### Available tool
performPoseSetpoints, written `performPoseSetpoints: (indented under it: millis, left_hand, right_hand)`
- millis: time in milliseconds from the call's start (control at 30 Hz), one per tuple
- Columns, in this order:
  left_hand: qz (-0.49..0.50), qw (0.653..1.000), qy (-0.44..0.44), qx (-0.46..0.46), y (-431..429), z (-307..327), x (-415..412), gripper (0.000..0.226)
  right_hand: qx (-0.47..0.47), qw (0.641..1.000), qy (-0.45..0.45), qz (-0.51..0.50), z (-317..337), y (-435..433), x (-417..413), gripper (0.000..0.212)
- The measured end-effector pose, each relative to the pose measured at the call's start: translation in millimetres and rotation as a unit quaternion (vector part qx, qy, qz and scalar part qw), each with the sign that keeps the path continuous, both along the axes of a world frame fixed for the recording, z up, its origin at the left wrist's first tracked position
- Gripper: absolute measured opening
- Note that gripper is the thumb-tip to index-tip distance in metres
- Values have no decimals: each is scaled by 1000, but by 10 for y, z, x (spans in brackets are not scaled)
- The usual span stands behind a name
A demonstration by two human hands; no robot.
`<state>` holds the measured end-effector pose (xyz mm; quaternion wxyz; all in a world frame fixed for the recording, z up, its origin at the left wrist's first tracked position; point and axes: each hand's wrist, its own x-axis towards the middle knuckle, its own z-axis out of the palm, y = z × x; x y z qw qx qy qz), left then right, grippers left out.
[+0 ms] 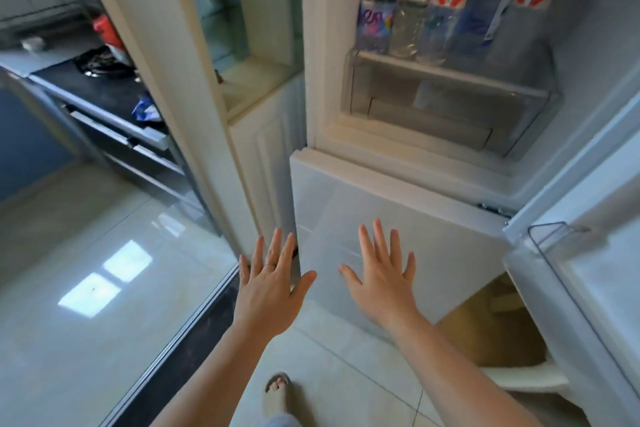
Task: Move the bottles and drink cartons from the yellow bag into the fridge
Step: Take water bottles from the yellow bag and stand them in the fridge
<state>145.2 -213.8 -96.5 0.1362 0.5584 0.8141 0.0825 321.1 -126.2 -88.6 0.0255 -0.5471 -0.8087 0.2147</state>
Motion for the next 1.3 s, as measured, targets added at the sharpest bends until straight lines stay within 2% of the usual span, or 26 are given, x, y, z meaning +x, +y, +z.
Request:
performPoseSetpoints:
  millis: [300,500,900,1133,1300]
  left_hand:
    - [57,998,0,-20,-1243,-105,325,76]
    - [55,997,0,-50,-2054,-186,719,79]
    - [-37,995,-3,-95,-3444,-439,1952,79]
    - [-134,985,0,-114,-3580,-471,2986,82]
    - [-180,978,5,-106,-3461,-480,3980,79]
  right_hand:
    - [-16,998,0,67,13,-1020,289,73]
    - [-25,998,-4,61,-80,-1904,698,74]
    - [-85,995,-35,-24,-435,-3615,2076,77]
    - [-97,990,-39,-90,-453,-4030,3112,78]
    - [-81,987,-18,-136,-466,-4125,4193,76]
